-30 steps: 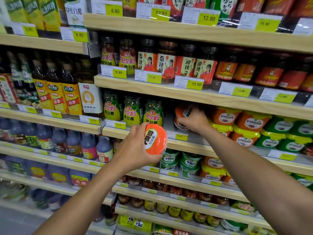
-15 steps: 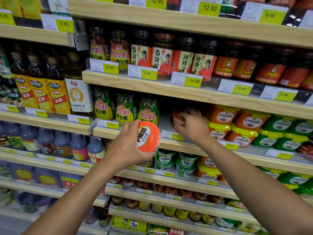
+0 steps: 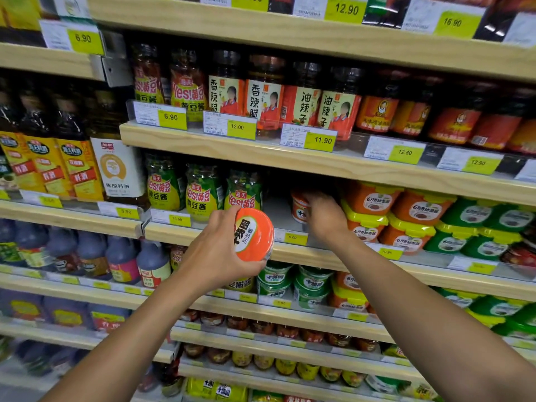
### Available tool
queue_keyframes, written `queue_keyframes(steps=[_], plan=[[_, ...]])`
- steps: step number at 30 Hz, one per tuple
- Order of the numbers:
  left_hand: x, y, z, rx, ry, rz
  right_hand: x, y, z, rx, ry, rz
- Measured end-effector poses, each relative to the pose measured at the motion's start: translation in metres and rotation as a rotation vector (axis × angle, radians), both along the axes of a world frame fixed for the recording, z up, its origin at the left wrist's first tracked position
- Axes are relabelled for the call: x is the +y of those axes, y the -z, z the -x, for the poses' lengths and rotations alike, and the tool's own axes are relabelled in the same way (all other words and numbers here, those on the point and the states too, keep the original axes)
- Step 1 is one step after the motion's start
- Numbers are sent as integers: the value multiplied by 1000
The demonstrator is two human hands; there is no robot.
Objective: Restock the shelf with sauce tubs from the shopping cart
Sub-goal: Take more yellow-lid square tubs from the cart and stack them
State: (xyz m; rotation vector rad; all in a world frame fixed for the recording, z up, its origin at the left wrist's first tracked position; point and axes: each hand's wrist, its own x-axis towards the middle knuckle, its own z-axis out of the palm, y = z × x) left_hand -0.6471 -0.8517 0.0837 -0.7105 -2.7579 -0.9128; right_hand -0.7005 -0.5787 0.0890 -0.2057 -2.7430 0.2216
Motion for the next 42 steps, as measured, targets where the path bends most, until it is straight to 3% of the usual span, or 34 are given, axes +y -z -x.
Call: queue_keyframes(steps=[11,15,20,23,28,37,42], plan=[[4,-7,1,34,-8,-29,12,8,23,-71,53,-85],[5,-8,0,33,2,-38,15,6,19,-88,29,-33],[14,-15,0,32,21,-58,5,12,-14,214,-88,-30],[24,-19,-1,25,46,-86,-5,8,-53,255,-178,159],[52,-26,-4,30,69,-138,-20,3,-108,74,-349,319],[106,-37,6,13,77,-144,-13,5,-90,279,-161,400],[107,-26,26,-200,162,-457,-1,3,-80,319,-158,640]])
